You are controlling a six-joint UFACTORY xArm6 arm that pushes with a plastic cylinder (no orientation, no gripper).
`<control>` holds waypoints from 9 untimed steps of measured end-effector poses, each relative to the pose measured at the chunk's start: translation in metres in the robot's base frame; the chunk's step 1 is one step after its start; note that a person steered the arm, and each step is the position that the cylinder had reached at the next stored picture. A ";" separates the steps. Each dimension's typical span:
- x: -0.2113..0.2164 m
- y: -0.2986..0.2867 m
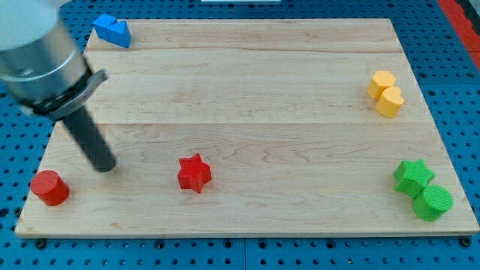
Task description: Move the red star towards the red circle
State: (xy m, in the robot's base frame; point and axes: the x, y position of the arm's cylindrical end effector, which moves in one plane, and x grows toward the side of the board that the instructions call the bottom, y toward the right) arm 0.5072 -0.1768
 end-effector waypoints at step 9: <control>0.030 0.052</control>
